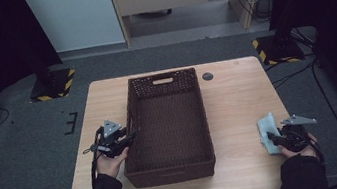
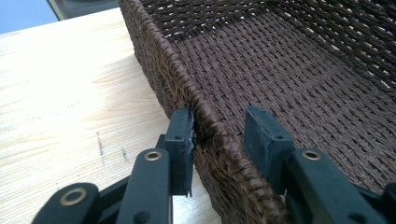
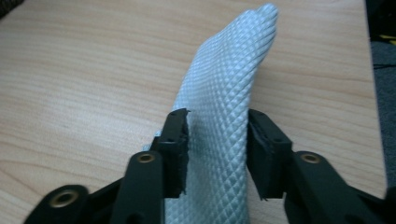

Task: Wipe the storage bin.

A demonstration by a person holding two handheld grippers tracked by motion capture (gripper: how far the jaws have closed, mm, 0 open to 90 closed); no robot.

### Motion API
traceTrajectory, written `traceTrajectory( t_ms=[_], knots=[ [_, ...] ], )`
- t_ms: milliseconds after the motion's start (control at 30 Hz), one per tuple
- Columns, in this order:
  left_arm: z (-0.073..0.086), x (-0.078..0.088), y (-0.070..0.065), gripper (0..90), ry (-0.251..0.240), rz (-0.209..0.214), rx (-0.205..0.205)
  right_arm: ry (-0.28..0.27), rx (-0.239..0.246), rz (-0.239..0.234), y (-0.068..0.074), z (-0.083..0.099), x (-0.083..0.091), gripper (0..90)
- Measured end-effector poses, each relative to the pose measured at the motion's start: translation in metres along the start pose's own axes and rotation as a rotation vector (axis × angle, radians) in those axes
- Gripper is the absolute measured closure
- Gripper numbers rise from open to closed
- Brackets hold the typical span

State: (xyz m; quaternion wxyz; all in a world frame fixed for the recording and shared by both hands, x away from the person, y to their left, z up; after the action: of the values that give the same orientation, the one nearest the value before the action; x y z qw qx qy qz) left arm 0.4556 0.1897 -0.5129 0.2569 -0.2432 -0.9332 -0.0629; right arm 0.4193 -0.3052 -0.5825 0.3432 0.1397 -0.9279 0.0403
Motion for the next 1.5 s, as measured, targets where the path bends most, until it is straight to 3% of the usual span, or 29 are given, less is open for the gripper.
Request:
traceTrajectory(
  t_ms=[200,300,567,667,867,1500],
  knots=[
    [0.000,0.000,0.000,62.4,0.000,-0.002,-0.001,0.049,0.015,-0.031,0.007,0.001,-0.002,82.7],
    [0.000,0.000,-0.001,63.0,-0.004,0.000,0.003,0.028,0.033,-0.055,0.014,-0.007,0.001,83.3],
    [-0.002,-0.001,-0.003,65.8,-0.003,-0.011,0.006,-0.099,0.089,-0.113,0.038,-0.047,0.004,83.1],
    [-0.003,-0.002,-0.006,66.2,-0.004,-0.015,0.007,-0.149,0.078,-0.122,0.045,-0.064,-0.001,83.0],
    [-0.004,-0.004,-0.016,66.3,-0.001,-0.016,0.004,-0.166,0.106,-0.130,0.056,-0.081,-0.012,83.0],
    [-0.002,-0.001,-0.033,66.2,-0.001,-0.008,-0.009,-0.230,0.094,-0.137,0.071,-0.134,-0.044,83.2]
  ],
)
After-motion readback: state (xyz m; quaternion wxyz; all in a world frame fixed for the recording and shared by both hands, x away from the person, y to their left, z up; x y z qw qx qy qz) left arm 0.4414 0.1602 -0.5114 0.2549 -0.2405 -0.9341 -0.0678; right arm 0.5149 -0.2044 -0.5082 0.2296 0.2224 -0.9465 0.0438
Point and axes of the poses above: each handheld gripper's, and its own axes: x roughly backward along the jaws, z roughly out of its underside, y roughly to its left, the point moved 10 cm from there along -x, roughly forward along the jaws, and after that the axes turned 5 degrees about -y, right-handed, at the moved point
